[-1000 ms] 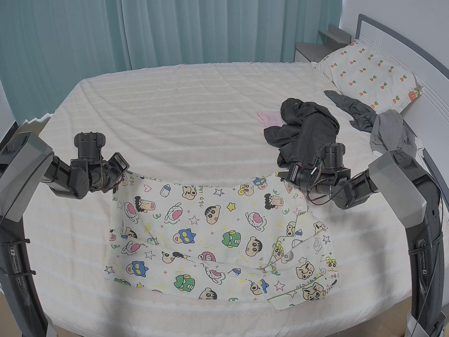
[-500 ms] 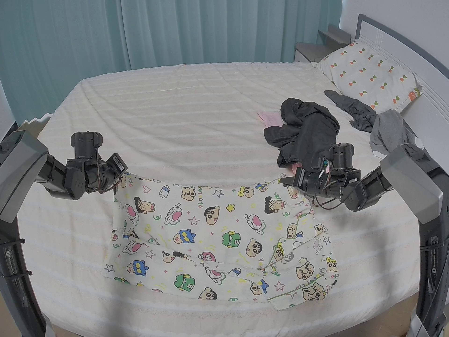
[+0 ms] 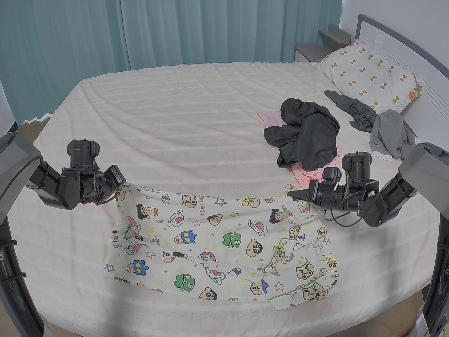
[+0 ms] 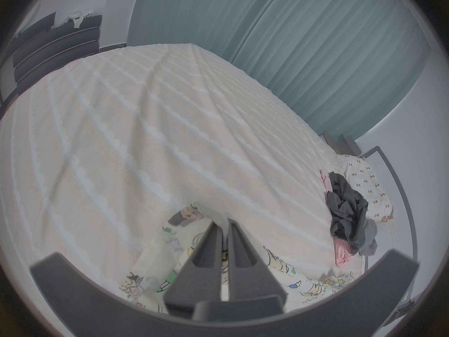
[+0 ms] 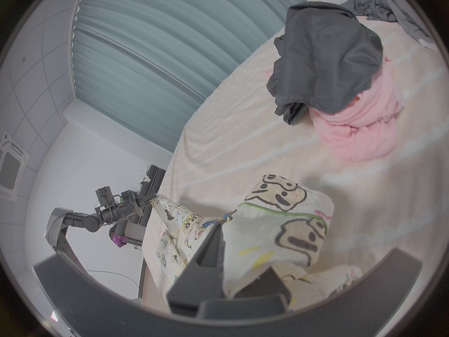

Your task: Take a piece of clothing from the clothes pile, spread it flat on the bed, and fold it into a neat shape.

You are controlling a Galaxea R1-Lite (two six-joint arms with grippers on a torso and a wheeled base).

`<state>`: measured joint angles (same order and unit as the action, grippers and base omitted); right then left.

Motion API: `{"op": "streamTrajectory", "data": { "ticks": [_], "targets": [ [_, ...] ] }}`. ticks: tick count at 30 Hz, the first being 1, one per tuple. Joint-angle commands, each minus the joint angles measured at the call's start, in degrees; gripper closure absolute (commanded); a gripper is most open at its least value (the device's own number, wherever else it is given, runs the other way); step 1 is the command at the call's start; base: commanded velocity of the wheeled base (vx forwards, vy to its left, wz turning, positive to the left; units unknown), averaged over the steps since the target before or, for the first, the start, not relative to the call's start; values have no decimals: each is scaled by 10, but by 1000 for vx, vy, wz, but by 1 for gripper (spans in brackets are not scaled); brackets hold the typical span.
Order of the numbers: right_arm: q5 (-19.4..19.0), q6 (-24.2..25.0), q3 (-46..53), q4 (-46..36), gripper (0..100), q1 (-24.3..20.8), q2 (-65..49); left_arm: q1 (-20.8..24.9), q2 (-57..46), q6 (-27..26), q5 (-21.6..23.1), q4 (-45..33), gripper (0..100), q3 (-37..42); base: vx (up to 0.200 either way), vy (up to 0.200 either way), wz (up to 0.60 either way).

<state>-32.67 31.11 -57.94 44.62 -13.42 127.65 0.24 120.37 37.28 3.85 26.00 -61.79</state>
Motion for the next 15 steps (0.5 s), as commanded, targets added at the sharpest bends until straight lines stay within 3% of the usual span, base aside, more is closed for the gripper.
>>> {"op": "streamTrajectory", "data": {
  "ticks": [1,15],
  "targets": [
    [-4,-16,116,77,100,-8,-21,3,-17,-5,1,4,100,54,0,0,0],
    [58,-92,213,89,100,-31,7,7,-15,-5,6,53,100,158,0,0,0]
  ]
}}
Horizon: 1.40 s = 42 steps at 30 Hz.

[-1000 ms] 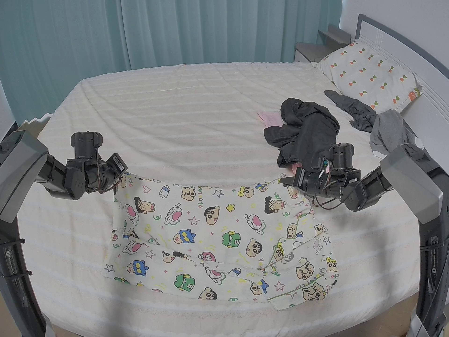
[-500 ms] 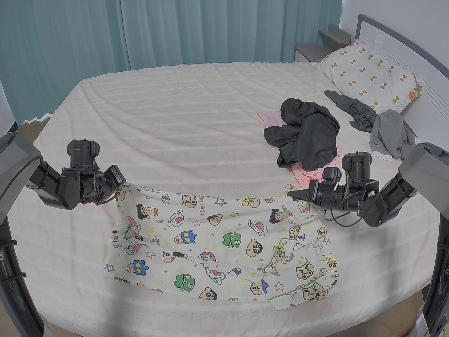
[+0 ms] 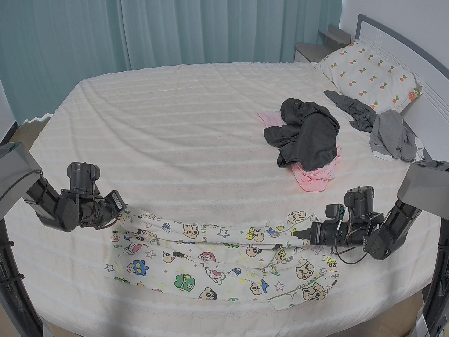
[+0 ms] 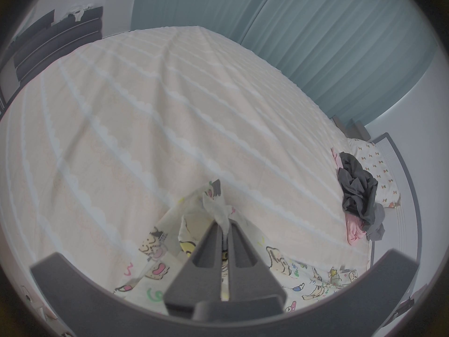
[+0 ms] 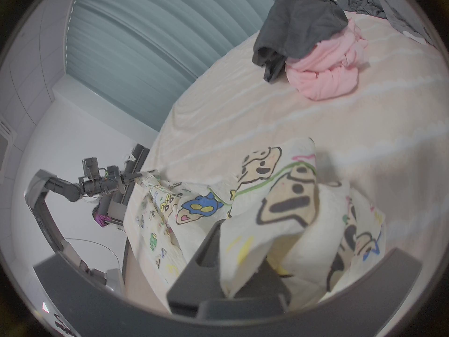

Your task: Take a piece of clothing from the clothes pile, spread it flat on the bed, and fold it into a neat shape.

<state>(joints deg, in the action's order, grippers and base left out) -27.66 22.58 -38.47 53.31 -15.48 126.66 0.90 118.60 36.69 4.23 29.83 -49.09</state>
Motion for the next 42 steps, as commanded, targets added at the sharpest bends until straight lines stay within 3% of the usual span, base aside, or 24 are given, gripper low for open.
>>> {"op": "streamTrajectory", "data": {
  "ticks": [1,10,11,12,13,27,31,35,37,38,42],
  "targets": [
    [9,-9,23,2,100,-13,17,1,2,0,6,21,100,41,0,0,0],
    [49,-9,55,-1,100,-39,18,0,10,0,11,43,100,69,0,0,0],
    [50,-9,60,-1,100,-40,18,0,12,0,11,43,0,70,0,0,0],
    [50,-9,63,-1,100,-43,17,0,13,0,11,43,0,71,0,0,0],
    [52,-8,68,0,0,-44,17,1,13,0,11,43,0,74,0,0,0],
    [113,24,123,14,0,-30,-28,-24,-10,13,15,44,0,127,0,0,0],
    [131,57,136,42,0,-16,-61,-51,-37,72,47,55,0,144,0,0,0],
    [132,62,142,50,0,7,-99,-90,-72,123,120,57,0,158,0,0,0],
    [132,62,142,50,0,8,-101,-92,-74,125,123,57,0,158,0,0,0],
    [132,62,142,49,0,20,-127,-128,-94,180,202,58,0,168,0,0,0],
    [139,61,136,46,0,29,-138,-175,-102,227,319,70,0,191,0,0,0]
  ]
}}
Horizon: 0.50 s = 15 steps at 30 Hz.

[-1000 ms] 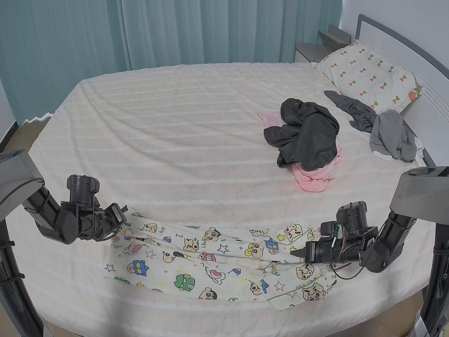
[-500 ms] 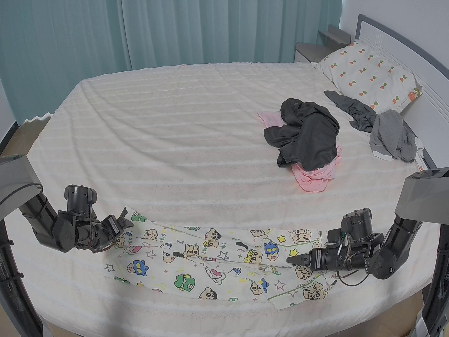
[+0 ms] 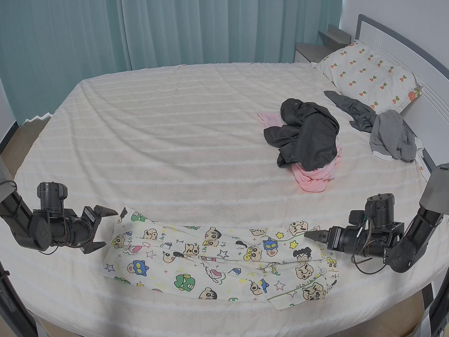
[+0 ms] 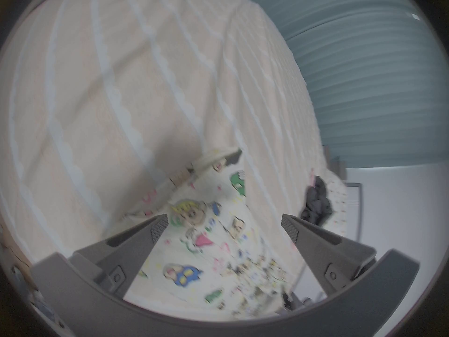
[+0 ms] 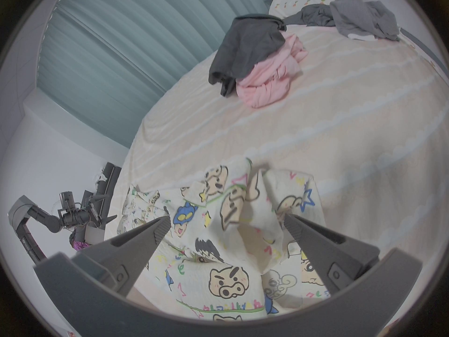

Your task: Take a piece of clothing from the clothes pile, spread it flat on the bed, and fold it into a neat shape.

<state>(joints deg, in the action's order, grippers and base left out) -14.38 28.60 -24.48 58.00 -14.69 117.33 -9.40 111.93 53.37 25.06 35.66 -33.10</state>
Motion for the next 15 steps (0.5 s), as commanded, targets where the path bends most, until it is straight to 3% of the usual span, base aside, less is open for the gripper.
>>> {"op": "streamTrajectory", "data": {
  "ticks": [1,3,7,12,15],
  "targets": [
    [9,0,-6,-1,0,23,-47,-81,-35,65,133,18,0,37,0,0,0],
    [26,-3,-14,-3,0,23,-54,-101,-32,66,182,48,0,54,0,0,0],
    [46,-3,-30,-11,0,30,-66,-117,-32,65,215,129,0,104,0,0,0],
    [48,-4,-58,-45,0,22,-69,-114,-8,59,235,232,0,160,0,0,0],
    [67,-6,-98,-105,0,17,-69,-114,7,43,235,285,0,191,0,0,0]
  ]
}}
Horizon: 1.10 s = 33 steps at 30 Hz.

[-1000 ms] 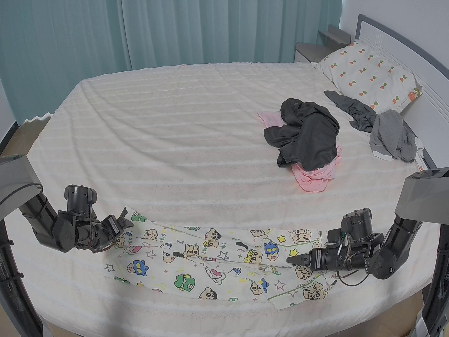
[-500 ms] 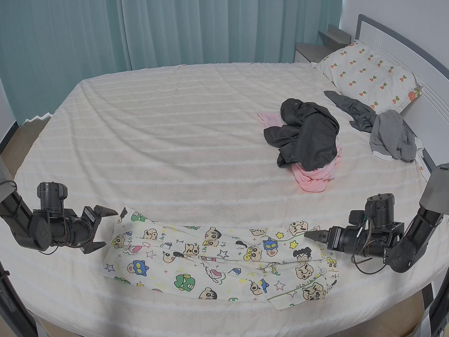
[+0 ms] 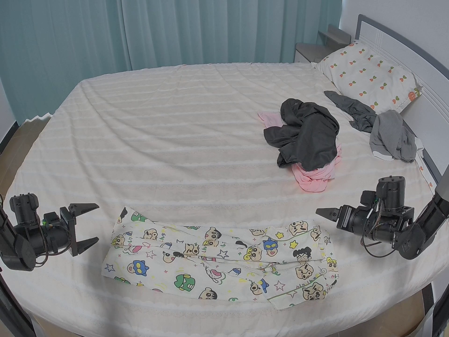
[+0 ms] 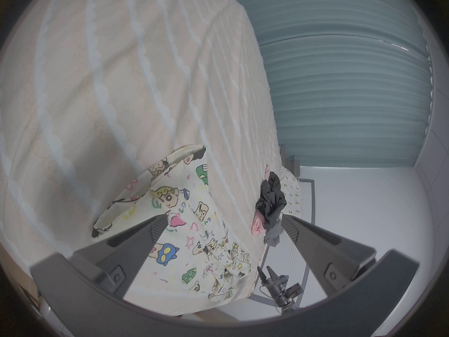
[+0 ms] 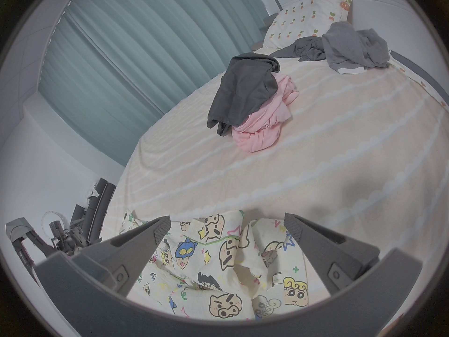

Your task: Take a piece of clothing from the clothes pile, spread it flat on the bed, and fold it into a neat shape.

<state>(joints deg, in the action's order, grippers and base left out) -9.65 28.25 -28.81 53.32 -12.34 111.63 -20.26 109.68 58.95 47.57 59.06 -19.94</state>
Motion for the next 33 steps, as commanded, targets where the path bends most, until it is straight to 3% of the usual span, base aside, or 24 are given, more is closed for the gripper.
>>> {"op": "streamTrajectory", "data": {
  "ticks": [1,7,33],
  "targets": [
    [31,-2,-74,-81,0,-7,-14,-6,33,-18,10,61,0,67,0,0,0],
    [41,-5,-107,-158,0,-22,-6,-1,40,-31,10,73,0,75,0,0,0],
    [-5,-78,-164,-96,0,-36,133,-1,40,-31,10,73,0,76,0,0,0]
  ]
}}
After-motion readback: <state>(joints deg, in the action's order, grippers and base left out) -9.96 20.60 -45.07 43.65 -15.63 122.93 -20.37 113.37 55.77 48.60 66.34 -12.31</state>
